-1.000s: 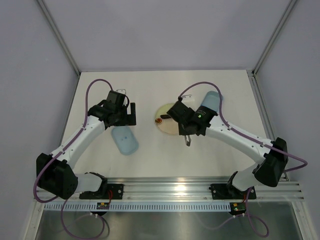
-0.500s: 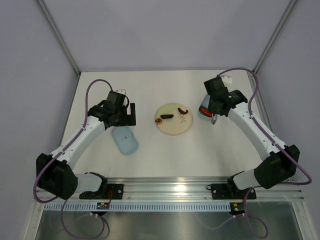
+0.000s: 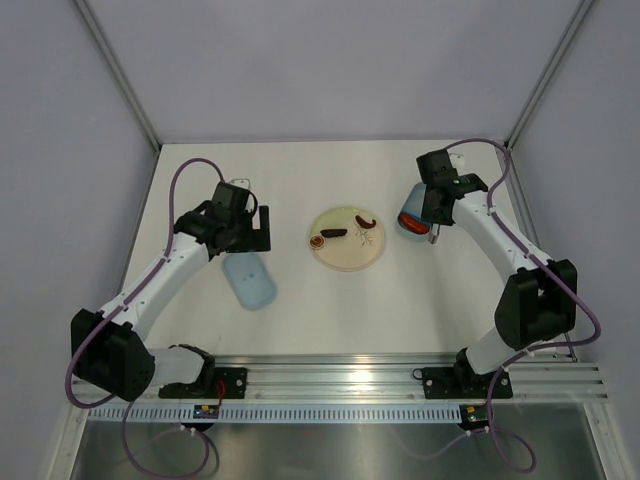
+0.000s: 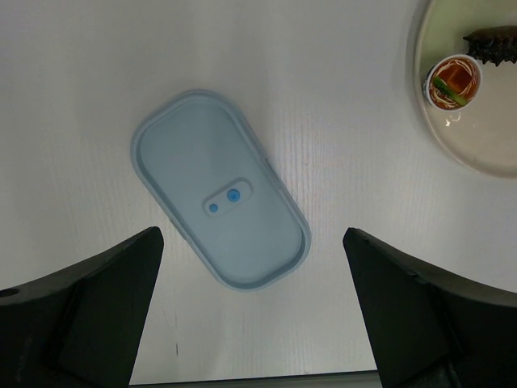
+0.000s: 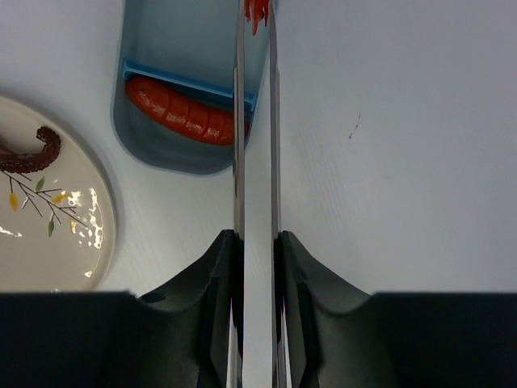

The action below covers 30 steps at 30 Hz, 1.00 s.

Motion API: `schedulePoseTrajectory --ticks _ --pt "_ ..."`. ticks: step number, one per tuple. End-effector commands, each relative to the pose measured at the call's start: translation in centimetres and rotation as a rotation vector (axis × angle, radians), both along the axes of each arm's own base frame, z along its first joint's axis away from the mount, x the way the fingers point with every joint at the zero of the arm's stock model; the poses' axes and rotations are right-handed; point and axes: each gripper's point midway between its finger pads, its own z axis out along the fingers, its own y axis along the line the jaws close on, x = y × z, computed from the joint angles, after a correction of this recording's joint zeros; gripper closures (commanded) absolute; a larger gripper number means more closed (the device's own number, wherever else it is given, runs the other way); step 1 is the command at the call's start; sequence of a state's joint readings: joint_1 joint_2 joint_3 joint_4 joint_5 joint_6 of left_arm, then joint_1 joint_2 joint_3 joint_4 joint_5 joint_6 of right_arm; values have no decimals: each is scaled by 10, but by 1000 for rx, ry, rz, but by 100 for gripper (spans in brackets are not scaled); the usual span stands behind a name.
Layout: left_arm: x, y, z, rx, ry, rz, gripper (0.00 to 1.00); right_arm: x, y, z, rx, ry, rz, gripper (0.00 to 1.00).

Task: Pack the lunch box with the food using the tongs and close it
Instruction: Place the fake food in the packing box.

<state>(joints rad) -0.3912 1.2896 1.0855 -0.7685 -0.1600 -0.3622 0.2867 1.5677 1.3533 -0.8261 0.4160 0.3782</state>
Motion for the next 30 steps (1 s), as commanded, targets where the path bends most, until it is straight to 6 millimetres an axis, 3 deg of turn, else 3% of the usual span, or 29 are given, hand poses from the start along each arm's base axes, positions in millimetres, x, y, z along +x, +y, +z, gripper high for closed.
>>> schedulePoseTrajectory --ticks 1,11,14,15,17,30 --pt "2 4 12 11 -57 0 1 18 7 8 25 -54 36 97" --pt "3 4 17 9 -63 4 1 31 14 -11 34 -25 51 91" --pt "2 5 17 13 -63 5 1 33 14 -14 32 -17 51 81" --pt "1 5 17 15 -62 6 1 34 15 -14 31 -17 52 72" --pt "1 6 18 16 -64 6 1 34 15 -14 30 -14 52 66" --pt "2 4 16 13 -56 6 1 32 16 -3 43 -37 59 60"
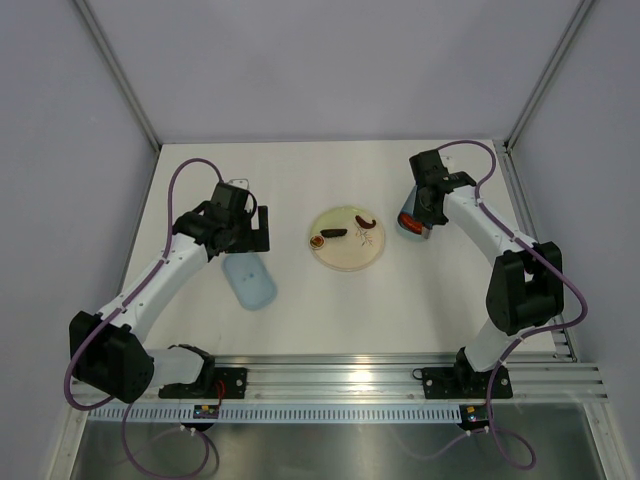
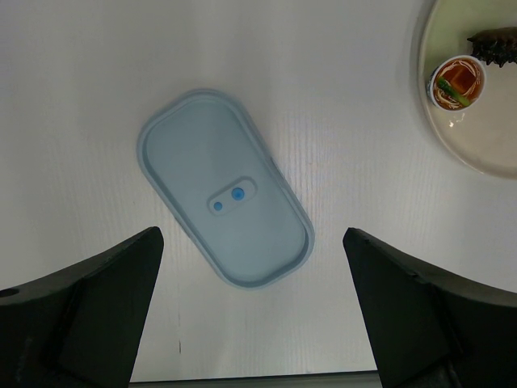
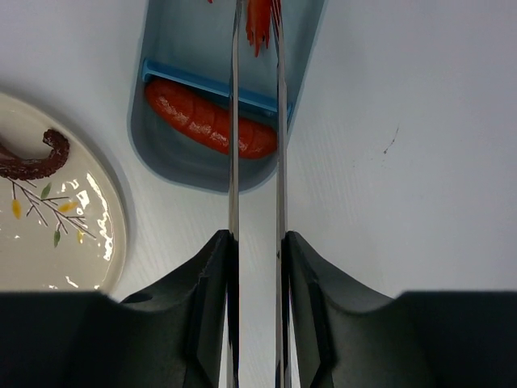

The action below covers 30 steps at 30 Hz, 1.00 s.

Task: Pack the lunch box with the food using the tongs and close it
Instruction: Place the fake food in the packing box.

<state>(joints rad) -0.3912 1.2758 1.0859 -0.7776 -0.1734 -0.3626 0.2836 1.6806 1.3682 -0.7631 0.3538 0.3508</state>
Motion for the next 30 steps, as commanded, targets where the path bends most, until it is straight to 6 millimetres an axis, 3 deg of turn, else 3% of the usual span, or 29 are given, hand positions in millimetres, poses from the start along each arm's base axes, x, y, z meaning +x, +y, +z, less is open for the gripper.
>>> schedulePoseTrajectory --ticks 1,8,12,21,30 --pt "3 2 12 7 -47 -1 1 14 2 29 17 -92 8 60" --pt "2 3 12 9 -45 2 1 13 2 32 21 -97 9 60" --pt "2 3 12 8 -45 3 1 14 1 35 16 -99 14 52" --pt "1 3 11 10 -44 4 1 15 0 44 14 -118 12 54" --pt "1 1 9 2 -36 2 1 12 0 86 38 -203 21 57"
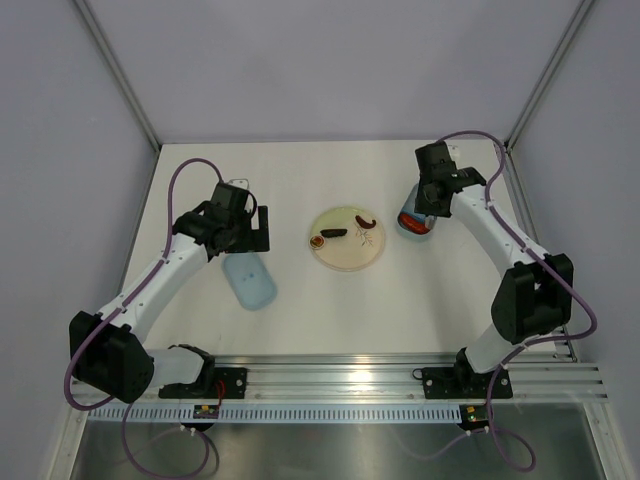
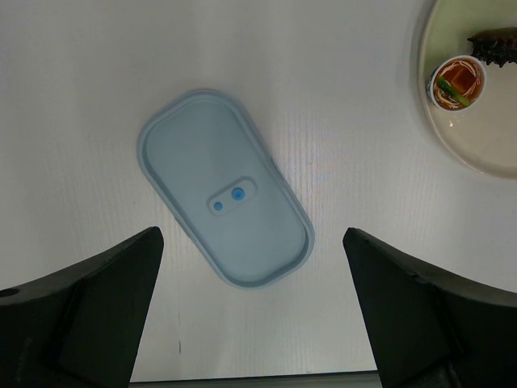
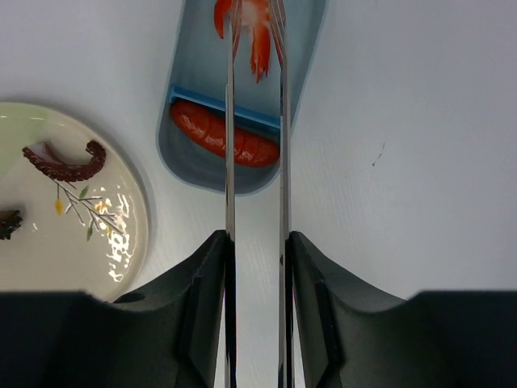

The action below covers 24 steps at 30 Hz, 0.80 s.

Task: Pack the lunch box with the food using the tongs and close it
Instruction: Place the fake food in the packing box, then pick up the fake food from the plate.

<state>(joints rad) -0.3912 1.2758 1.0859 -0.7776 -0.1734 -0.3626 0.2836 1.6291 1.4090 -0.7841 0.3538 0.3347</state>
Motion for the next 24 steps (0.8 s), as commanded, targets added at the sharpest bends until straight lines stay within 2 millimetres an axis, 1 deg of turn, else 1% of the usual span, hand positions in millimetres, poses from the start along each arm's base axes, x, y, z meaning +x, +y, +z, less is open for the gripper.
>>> schedulePoseTrajectory --ticks 1,2,5,6,7,8,11,12,13,14,15,16,18,19,21,22,24 --pt "1 1 8 2 -33 1 1 7 -1 60 31 -147 9 58" --pt "1 1 7 1 -30 2 1 5 0 62 32 -149 13 58" --pt "1 0 6 -1 -29 1 1 2 4 73 61 -171 30 66" --pt "2 0 6 -1 -29 2 1 0 10 75 94 -168 55 71" --pt "2 0 7 -1 -30 2 1 -3 15 80 117 -179 69 78" --pt "2 0 7 -2 -32 1 1 -6 23 82 137 -181 96 81" --pt "3 1 7 2 -32 5 1 -20 45 85 184 -180 160 82" --pt "3 1 7 3 -33 8 1 -30 60 81 192 -167 200 82" --pt "3 1 7 1 -35 14 1 -37 67 84 198 -174 223 81" --pt "4 1 8 -3 -39 20 1 -47 84 83 198 -167 270 81" --pt "3 0 7 -5 -37 20 1 -55 90 77 200 -152 287 81" --pt "4 0 7 -8 -42 24 1 -62 97 79 214 -155 302 81" --pt "5 -1 7 -18 -45 33 1 -75 110 72 231 -132 336 81" --pt "6 -1 8 -20 -48 35 1 -85 121 72 249 -126 366 81" --pt "7 -2 8 -26 -48 38 1 -94 131 70 275 -114 389 82" --pt "8 -3 9 -28 -49 38 1 -101 140 72 298 -113 417 82" --pt "8 -4 9 -33 -47 38 1 -109 153 73 341 -110 454 82"
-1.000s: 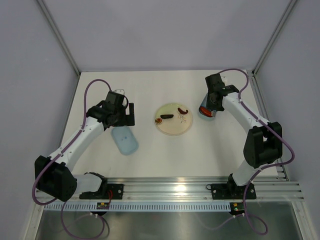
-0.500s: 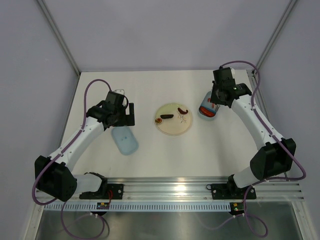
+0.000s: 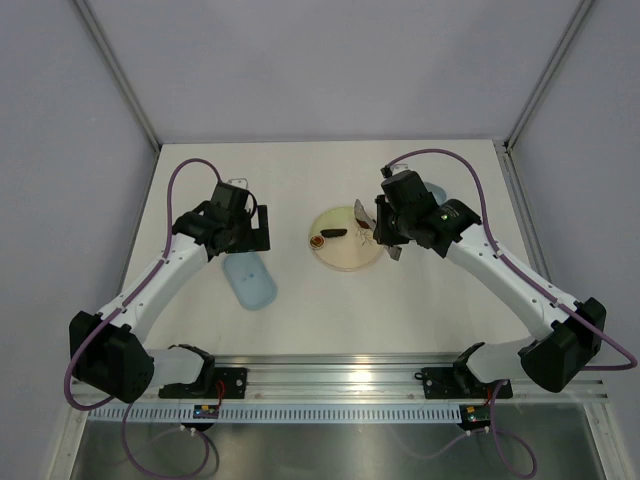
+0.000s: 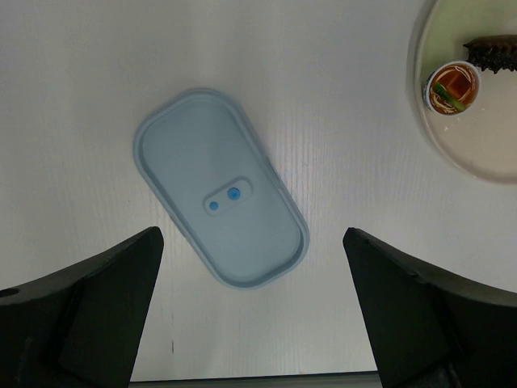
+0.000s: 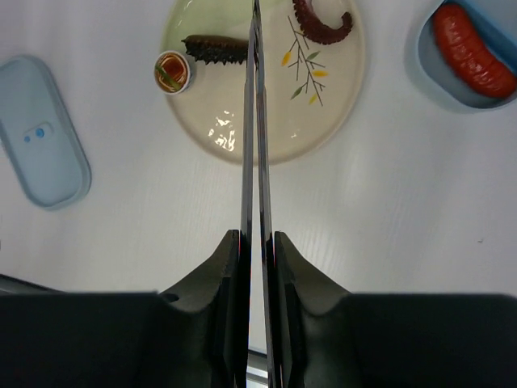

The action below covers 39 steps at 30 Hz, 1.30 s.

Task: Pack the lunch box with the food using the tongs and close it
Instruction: Pick up the fake food from the plate.

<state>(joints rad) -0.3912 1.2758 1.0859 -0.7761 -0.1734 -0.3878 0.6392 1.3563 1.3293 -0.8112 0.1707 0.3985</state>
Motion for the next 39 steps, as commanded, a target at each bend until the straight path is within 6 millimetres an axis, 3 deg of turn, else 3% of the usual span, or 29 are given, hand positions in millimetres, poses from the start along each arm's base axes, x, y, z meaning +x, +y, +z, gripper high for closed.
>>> schedulePoseTrajectory --ticks 1,5,12,16,24,30,36,39 --pt "7 -3 9 -17 -47 17 1 -18 28 18 115 -18 68 81" --pt "8 -4 12 -30 -53 21 1 -29 54 13 112 -3 133 81" --pt "7 -2 23 -44 -93 32 1 -27 88 -5 73 28 214 81" --pt "5 0 26 -38 -102 39 1 -18 100 -17 52 49 222 81" --pt "4 2 25 -33 -97 39 1 -14 120 -22 82 69 255 81" --pt "5 0 22 -31 -89 35 1 -11 126 -42 56 107 254 81" --pt "6 -1 18 -33 -78 32 1 -6 110 -54 -22 120 175 81" --pt "6 -1 17 -33 -76 31 1 -7 99 -51 -46 109 135 81"
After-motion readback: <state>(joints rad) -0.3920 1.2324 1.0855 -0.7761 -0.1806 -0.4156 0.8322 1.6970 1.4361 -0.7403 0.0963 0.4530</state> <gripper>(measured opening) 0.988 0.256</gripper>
